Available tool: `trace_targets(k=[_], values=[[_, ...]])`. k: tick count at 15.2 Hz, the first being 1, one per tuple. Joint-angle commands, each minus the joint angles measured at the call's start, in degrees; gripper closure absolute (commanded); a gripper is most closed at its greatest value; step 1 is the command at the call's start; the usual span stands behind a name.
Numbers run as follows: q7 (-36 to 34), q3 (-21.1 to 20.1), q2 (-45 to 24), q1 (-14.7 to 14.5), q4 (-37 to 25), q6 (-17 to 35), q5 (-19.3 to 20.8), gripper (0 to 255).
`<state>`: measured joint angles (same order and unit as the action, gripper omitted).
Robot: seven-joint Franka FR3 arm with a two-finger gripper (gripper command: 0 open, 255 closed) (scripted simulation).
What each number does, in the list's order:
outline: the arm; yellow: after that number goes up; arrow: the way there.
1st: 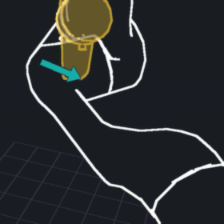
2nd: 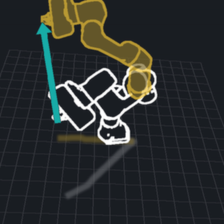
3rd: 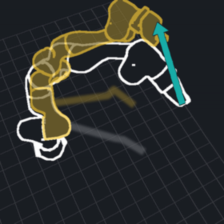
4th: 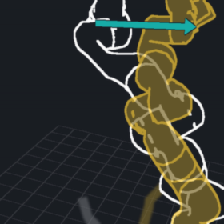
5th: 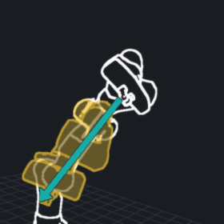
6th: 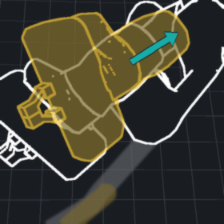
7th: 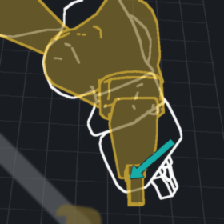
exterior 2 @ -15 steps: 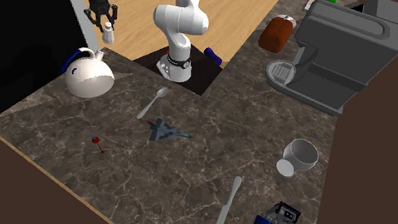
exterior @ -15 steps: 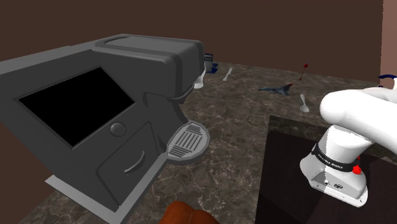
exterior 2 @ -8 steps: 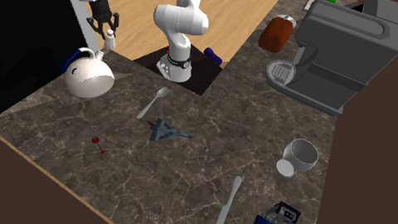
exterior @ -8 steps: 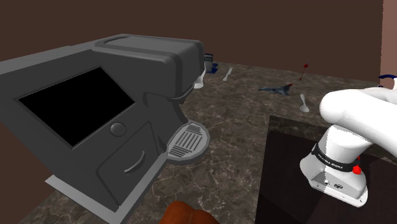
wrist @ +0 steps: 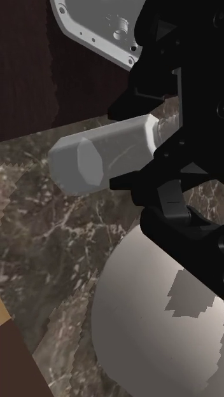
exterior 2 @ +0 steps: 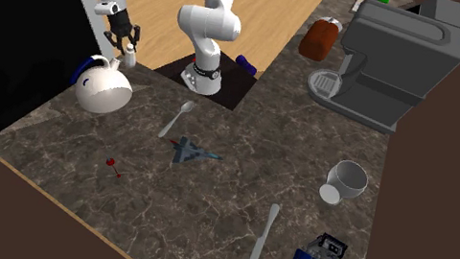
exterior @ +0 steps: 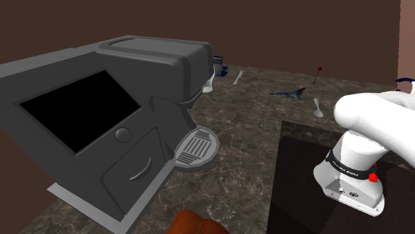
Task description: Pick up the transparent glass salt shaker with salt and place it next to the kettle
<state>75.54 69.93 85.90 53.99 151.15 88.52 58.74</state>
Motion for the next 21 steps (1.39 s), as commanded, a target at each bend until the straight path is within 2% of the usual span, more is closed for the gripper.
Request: trace_targets(k=[1,8,9,14,18,21], values=[[0.2,0.9,0.1,0.3,0.3,0.4,0.8,255],[0.2,0.9,0.1,0.2,0.3,0.4,0.8,255],[0.2,0.9,0.1,0.2,0.3,0.4,0.8,0],[0.2,0.9,0.1,0.2,0.3,0.4,0.8,0],[0.9,-5.9,-1.0,-1.2,-4.4,-3.9,-5.3,0],[0.9,-5.9,-1.0,-1.2,-4.4,-3.9,-5.3,0]])
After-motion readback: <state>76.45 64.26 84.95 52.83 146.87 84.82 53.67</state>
